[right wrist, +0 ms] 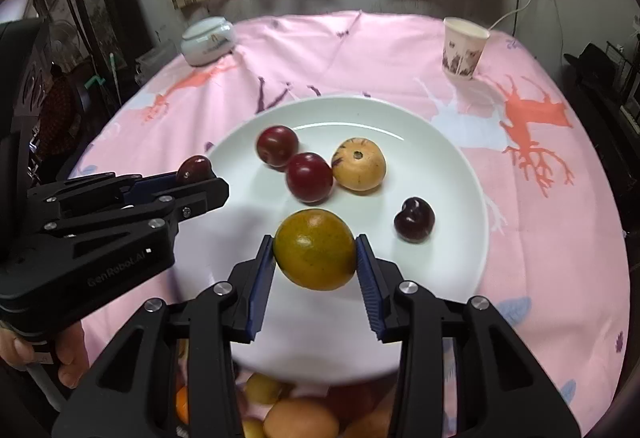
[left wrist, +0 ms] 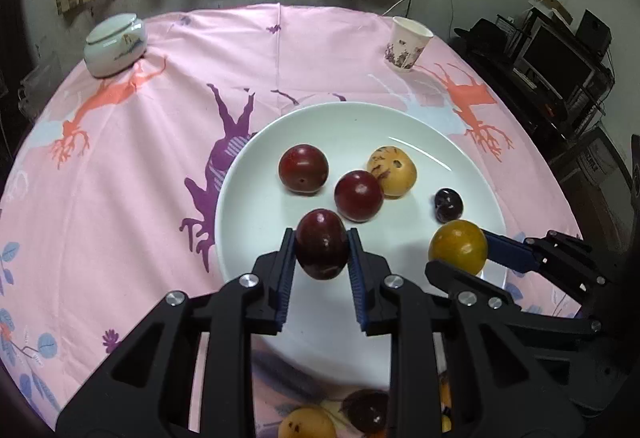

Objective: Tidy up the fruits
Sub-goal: 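Carry both plums onto the white plate and open both tools, then grasp the pale striped melon-like fruit with the right tool, then grasp a dark plum with the left tool while the right tool holds the striped fruit, then carry both fruits onto the white plate and open both tools, then withdraw both tools from the plate back toward the fruit pile, then grasp the large dark brown round fruit with the right tool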

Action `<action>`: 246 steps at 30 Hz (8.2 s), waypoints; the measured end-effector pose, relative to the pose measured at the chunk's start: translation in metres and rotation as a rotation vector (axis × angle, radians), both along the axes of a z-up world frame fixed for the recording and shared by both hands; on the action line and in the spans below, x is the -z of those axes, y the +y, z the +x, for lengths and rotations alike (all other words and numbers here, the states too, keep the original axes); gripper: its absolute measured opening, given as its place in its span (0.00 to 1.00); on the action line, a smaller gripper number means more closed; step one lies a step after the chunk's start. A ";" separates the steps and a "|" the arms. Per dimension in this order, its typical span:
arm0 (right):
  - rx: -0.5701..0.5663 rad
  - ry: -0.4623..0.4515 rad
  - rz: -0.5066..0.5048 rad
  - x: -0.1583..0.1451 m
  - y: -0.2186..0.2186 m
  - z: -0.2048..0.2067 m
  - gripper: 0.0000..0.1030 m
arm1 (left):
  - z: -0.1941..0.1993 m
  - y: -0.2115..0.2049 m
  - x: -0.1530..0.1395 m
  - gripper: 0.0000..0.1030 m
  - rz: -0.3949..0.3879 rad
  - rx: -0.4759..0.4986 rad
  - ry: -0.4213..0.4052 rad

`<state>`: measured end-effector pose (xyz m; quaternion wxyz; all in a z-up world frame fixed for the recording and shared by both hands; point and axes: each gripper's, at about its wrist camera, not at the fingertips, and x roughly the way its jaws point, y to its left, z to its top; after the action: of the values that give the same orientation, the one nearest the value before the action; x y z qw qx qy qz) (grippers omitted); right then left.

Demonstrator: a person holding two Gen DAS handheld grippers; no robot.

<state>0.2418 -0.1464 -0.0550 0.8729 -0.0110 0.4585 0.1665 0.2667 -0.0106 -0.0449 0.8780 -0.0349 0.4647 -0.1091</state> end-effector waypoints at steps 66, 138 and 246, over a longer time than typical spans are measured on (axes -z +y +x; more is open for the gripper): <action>0.133 0.036 0.000 0.037 -0.067 -0.128 0.39 | -0.229 0.017 0.027 0.94 -0.039 0.096 -0.050; 0.005 -0.081 0.004 -0.017 -0.028 -0.095 0.39 | -0.085 -0.004 -0.027 0.30 0.003 0.108 -0.099; 0.042 0.061 0.063 0.019 -0.045 -0.200 0.49 | -0.193 0.006 0.048 0.78 0.107 -0.017 -0.092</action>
<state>0.0415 -0.1919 -0.0743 0.8617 0.0313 0.4796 0.1627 0.0734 -0.0046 -0.0925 0.9000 0.0134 0.4286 -0.0781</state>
